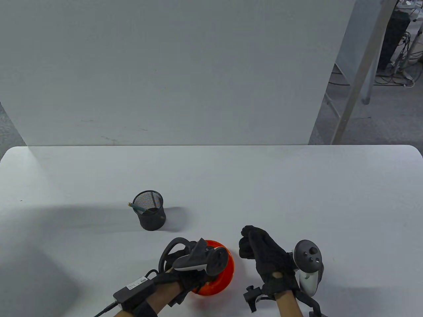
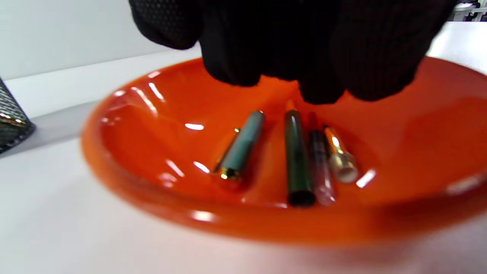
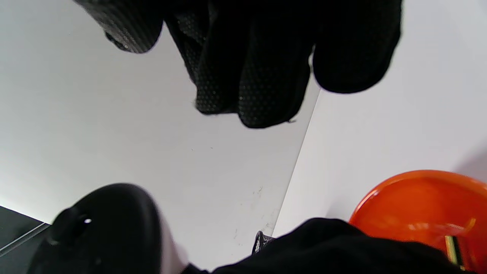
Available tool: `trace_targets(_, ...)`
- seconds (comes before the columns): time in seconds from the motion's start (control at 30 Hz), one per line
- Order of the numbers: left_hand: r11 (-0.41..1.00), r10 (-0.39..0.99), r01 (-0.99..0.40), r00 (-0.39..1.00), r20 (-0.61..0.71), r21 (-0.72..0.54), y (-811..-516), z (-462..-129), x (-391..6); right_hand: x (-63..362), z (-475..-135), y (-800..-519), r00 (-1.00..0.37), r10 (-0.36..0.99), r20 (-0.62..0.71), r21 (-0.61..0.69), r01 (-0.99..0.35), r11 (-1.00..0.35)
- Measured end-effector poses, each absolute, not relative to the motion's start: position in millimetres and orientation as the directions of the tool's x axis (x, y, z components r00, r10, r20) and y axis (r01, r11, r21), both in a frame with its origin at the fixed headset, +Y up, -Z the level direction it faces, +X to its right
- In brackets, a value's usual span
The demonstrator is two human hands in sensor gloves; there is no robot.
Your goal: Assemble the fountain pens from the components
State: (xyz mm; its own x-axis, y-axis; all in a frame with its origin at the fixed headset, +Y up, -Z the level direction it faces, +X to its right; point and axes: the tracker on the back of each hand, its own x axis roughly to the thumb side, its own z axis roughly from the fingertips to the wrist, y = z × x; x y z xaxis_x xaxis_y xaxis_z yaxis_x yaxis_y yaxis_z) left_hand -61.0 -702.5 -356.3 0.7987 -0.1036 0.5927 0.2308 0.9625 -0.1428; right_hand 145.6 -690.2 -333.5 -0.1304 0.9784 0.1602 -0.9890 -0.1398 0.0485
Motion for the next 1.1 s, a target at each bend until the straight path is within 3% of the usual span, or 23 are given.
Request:
trace_targets(0.33, 0.937, -0.198, 0.326, 0.79, 0.58, -0.124, -715, -357, -49, 146, -334, -689, -0.117, 0.98, 0.161, 0.053, -0.99, -0.127)
trace_targets(0.7, 0.868, -0.403, 0.497, 0.681, 0.612, 0.019, -723, -343, -32, 147, -332, -688, -0.096, 0.982, 0.162, 0.047, -0.993, -0.105)
trace_targets(1.1, 0.831, -0.428, 0.553, 0.71, 0.56, -0.066, -722, -345, -19, 149, -332, -688, -0.11, 0.982, 0.153, 0.033, -0.993, -0.117)
